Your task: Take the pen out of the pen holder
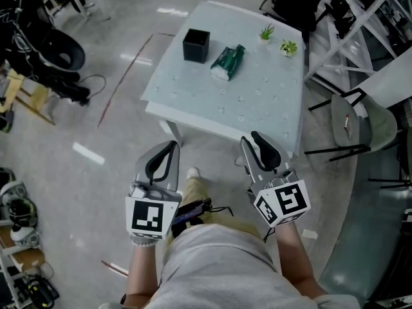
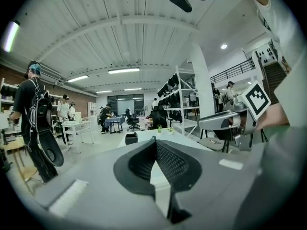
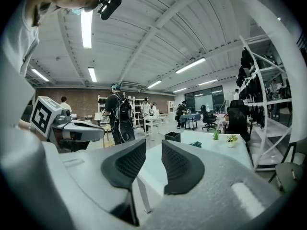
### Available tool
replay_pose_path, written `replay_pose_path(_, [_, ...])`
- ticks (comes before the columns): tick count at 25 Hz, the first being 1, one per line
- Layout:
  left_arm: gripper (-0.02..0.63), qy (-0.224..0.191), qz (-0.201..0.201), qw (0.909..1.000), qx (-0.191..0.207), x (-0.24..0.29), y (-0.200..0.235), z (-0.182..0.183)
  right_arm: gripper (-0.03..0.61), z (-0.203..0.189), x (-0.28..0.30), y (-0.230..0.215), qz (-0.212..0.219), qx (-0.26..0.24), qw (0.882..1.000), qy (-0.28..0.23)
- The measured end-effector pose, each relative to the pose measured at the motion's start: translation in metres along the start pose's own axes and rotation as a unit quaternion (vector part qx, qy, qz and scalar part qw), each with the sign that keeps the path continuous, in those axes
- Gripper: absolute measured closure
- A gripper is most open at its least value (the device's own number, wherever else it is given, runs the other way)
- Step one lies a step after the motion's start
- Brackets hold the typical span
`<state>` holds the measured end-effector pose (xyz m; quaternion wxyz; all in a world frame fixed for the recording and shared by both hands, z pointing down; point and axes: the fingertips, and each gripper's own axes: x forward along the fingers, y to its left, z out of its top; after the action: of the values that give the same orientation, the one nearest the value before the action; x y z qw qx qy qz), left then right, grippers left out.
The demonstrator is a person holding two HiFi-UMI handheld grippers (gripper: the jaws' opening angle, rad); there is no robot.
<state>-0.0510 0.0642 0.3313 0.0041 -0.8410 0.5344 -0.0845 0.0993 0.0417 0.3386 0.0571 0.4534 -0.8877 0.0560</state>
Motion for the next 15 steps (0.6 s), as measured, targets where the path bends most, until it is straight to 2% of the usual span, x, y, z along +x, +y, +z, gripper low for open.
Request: replay_pose_path(15, [0.598, 0.002, -0.025, 0.9997, -0.002, 0.095, 0.085, 0.012, 0.471, 0.027, 0.113, -0.036, -0.013, 0.010, 1.000, 0.012])
